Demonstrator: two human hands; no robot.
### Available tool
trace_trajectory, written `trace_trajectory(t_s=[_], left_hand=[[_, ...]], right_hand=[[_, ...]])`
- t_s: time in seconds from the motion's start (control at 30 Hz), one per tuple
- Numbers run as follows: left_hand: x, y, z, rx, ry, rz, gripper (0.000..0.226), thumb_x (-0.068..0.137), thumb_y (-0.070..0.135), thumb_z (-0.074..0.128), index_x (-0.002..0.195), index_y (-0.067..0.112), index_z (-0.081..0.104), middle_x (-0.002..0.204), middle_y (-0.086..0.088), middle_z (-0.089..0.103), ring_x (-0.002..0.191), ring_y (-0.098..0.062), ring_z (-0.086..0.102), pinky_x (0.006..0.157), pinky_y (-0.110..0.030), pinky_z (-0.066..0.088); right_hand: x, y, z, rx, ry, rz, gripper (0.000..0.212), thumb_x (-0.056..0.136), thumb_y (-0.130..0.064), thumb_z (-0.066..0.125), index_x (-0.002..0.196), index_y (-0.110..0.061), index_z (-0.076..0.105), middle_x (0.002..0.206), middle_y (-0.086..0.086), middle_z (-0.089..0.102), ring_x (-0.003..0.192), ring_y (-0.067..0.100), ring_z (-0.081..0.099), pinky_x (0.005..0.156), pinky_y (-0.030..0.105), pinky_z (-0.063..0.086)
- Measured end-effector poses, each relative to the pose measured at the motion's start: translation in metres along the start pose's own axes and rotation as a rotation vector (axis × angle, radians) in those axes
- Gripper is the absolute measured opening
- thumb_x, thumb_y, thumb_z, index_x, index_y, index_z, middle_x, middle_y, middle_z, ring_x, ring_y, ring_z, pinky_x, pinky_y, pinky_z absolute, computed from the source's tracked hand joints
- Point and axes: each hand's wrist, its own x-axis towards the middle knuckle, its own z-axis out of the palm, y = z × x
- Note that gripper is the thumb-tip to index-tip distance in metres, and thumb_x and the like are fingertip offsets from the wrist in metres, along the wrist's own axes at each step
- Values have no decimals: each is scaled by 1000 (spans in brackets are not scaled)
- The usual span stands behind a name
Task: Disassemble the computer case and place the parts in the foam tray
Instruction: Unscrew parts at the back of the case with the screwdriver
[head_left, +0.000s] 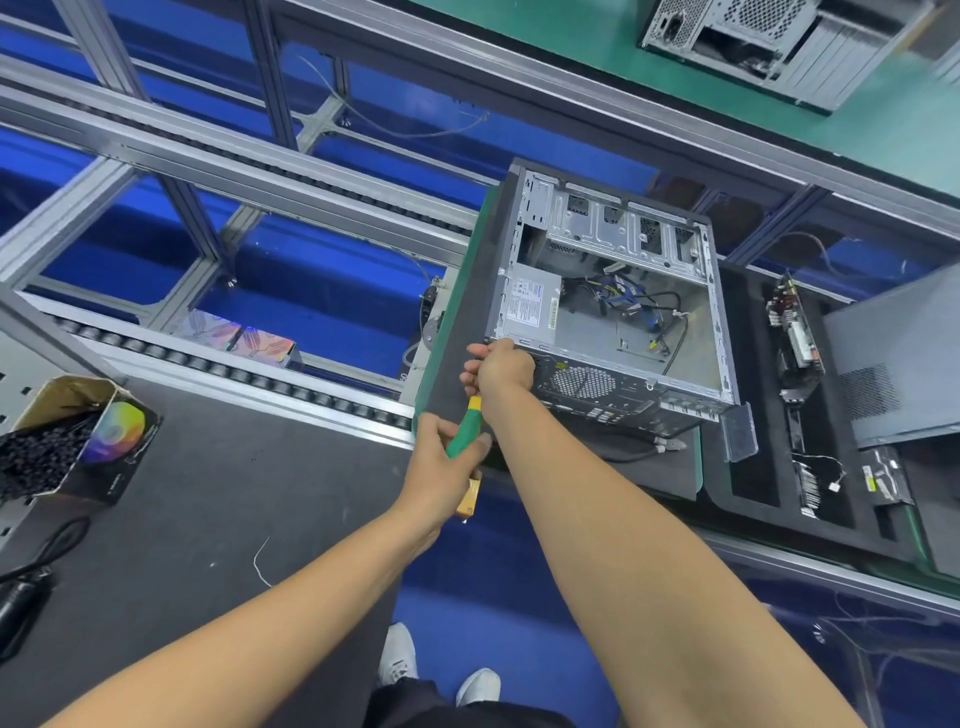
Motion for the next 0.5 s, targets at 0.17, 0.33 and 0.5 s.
trace_trajectory(t_s=[0.17, 0.33, 0.5], left_hand=[[1, 7, -9, -36, -90, -118, 46, 105, 56, 43, 103, 18, 69, 87, -5, 75, 63, -9, 58, 50, -23, 42], [10, 13, -7, -12, -108, -89, 39, 96, 51, 64, 109, 21, 44, 93, -8, 53, 56, -10, 49, 47, -24, 39], [16, 15, -17, -129, -51, -156, 46, 89, 44, 77, 104, 9, 51, 88, -9, 62, 56, -12, 66, 47, -26, 50]], right_hand=[[2, -1, 1, 10, -19, 13, 49, 104, -23, 32, 68, -9, 63, 48, 6, 53, 39, 21, 47, 46, 23, 36], [4, 1, 0, -8, -17, -2, 49, 102, -22, 33, 68, -9, 66, 41, 3, 54, 34, 20, 47, 47, 24, 39], [4, 2, -1, 25, -16, -7, 49, 103, -22, 33, 69, -11, 67, 41, -1, 55, 34, 16, 48, 47, 24, 40]])
